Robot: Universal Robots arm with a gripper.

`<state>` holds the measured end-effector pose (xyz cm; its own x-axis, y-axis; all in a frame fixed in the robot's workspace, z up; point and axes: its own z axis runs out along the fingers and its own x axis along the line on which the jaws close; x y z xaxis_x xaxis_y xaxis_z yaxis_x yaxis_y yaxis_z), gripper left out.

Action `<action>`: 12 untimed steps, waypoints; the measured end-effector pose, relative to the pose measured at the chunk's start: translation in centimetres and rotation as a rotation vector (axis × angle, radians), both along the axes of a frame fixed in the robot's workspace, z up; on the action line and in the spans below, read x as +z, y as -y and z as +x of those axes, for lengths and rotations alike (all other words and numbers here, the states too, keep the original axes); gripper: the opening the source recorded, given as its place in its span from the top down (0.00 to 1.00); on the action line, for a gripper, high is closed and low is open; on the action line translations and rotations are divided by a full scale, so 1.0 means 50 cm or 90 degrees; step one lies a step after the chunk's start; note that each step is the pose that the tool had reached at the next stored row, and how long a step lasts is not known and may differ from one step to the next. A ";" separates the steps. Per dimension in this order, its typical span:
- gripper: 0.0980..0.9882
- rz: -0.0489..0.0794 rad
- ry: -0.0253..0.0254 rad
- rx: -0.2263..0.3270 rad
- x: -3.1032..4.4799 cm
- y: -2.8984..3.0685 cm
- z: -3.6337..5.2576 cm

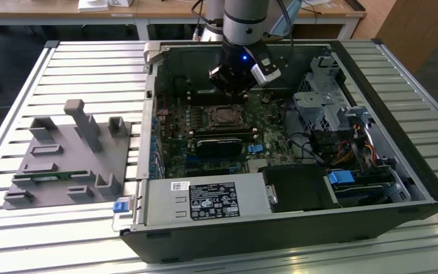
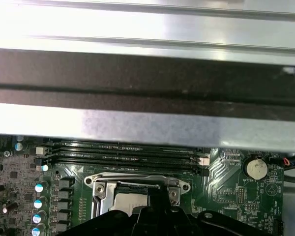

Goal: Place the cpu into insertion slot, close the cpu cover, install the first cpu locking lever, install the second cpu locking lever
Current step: 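Install the second cpu locking lever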

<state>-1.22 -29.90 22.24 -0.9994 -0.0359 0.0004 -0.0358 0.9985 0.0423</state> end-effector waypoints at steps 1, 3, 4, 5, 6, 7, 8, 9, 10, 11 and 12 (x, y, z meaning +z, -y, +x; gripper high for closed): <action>0.99 0.000 0.0000 0.000 0.000 0.001 0.000; 0.99 0.000 0.0001 0.000 0.000 0.001 0.000; 0.99 0.000 0.0000 0.000 0.000 0.002 0.000; 0.99 0.000 0.0001 0.000 0.000 0.003 0.000; 0.99 0.000 0.0000 0.000 0.000 0.003 0.000; 0.99 0.000 0.0000 0.000 0.000 0.004 0.000; 0.99 0.000 0.0000 0.000 0.000 0.004 0.000; 0.99 0.000 0.0000 0.000 0.000 0.005 0.000; 0.99 0.000 0.0000 0.000 0.000 0.005 0.000; 0.99 0.000 0.0001 0.000 0.000 0.006 0.000; 0.99 0.000 0.0000 0.000 0.000 0.006 0.000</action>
<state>-1.22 -30.20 22.24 -0.9994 -0.0357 0.0004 -0.0357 0.9985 0.0423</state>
